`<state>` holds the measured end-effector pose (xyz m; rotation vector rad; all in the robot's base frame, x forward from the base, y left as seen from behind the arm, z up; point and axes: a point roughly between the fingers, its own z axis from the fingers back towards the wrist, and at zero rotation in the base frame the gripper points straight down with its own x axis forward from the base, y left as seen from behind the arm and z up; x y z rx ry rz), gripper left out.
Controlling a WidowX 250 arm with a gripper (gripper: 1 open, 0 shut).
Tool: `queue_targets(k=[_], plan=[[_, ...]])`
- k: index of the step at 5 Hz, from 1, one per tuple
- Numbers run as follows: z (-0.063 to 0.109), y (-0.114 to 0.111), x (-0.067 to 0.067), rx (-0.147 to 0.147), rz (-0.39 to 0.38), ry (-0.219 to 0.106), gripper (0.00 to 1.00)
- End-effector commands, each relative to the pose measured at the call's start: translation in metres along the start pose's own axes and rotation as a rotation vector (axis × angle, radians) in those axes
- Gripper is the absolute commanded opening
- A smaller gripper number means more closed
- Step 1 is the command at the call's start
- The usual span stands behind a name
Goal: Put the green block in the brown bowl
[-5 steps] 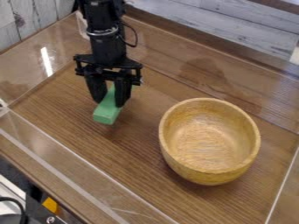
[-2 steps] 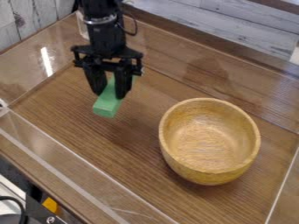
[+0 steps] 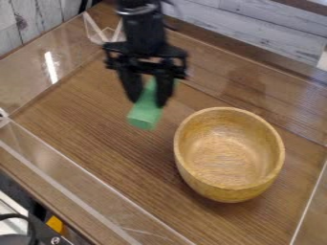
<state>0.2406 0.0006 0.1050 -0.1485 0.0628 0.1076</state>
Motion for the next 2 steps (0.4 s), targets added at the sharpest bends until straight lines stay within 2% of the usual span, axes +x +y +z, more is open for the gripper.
queue_targets(k=[1,2], plan=[[0.006,-0.038,-0.004,-0.006,-0.033,-0.046,0.0],[0.001,-0.059,-0.007,-0.006,-0.049,-0.048,0.0]])
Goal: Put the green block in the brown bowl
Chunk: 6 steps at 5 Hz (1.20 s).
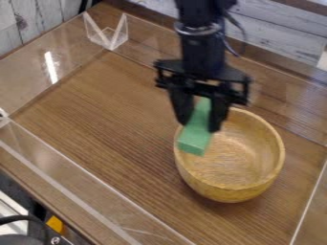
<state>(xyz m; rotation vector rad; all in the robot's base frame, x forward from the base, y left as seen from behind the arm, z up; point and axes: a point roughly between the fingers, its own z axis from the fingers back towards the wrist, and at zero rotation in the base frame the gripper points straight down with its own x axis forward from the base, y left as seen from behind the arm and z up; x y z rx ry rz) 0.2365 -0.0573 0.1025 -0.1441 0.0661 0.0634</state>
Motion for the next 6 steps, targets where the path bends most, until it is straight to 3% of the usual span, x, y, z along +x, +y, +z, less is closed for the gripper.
queue_targets(k=[1,6], plan=[[0.0079,-0.0189,-0.0003,-0.015,-0.023,-0.058,0.0],[0.0042,-0.0275,-0.0043,-0.046,-0.096,-0.105,0.0]])
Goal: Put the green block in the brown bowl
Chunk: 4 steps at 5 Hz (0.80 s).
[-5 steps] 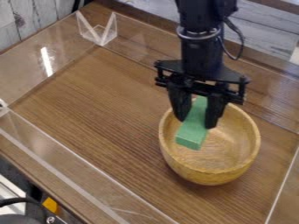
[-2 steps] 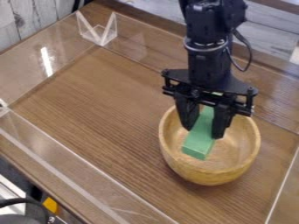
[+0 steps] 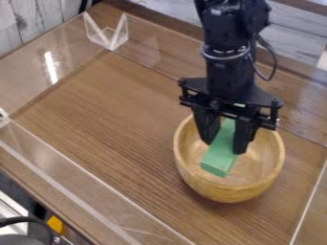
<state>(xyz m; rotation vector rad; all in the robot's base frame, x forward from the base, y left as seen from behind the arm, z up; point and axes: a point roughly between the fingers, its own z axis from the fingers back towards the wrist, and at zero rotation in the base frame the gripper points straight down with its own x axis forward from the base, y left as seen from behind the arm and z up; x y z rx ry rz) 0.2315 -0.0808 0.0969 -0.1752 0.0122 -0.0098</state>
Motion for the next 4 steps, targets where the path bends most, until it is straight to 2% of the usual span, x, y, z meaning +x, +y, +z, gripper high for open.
queue_targets(k=[1,2,4], plan=[[0.0133,-0.0067,0.0022,-0.021,-0.027,-0.066,0.0],[0.0144,-0.0045,0.0015,-0.014,-0.026,-0.06,1.0],[0.0156,0.0007,0.0012,0.004,-0.021,-0.048,1.0]])
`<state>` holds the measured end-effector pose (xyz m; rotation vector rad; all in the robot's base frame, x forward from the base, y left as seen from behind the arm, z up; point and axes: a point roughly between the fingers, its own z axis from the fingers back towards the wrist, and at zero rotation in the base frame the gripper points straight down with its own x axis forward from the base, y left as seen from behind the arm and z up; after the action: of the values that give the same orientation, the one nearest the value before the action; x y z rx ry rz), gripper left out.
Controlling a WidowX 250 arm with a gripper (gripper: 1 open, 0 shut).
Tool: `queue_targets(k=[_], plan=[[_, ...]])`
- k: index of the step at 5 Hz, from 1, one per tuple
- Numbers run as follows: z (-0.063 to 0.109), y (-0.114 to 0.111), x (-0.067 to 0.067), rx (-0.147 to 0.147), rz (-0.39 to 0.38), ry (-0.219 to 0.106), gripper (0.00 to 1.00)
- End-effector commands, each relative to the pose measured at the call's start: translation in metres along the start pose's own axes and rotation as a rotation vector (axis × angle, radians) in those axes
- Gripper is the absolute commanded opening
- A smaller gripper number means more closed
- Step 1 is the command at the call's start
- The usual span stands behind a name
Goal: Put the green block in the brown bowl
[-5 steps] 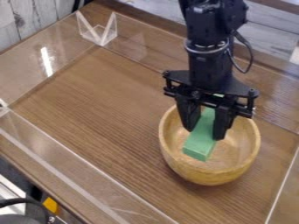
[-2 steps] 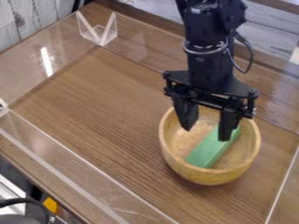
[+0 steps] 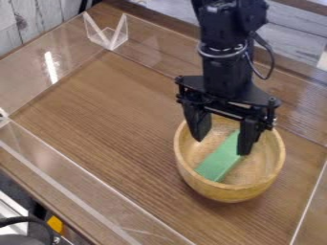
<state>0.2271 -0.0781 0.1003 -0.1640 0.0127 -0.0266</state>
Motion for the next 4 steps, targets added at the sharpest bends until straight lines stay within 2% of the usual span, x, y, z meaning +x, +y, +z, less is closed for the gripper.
queue_targets(k=[1,4], plan=[[0.0125,0.0015,0.0054,0.003,-0.001,-0.045,1.0],[0.0137,0.0094,0.005,0.029,0.006,-0.028,1.0]])
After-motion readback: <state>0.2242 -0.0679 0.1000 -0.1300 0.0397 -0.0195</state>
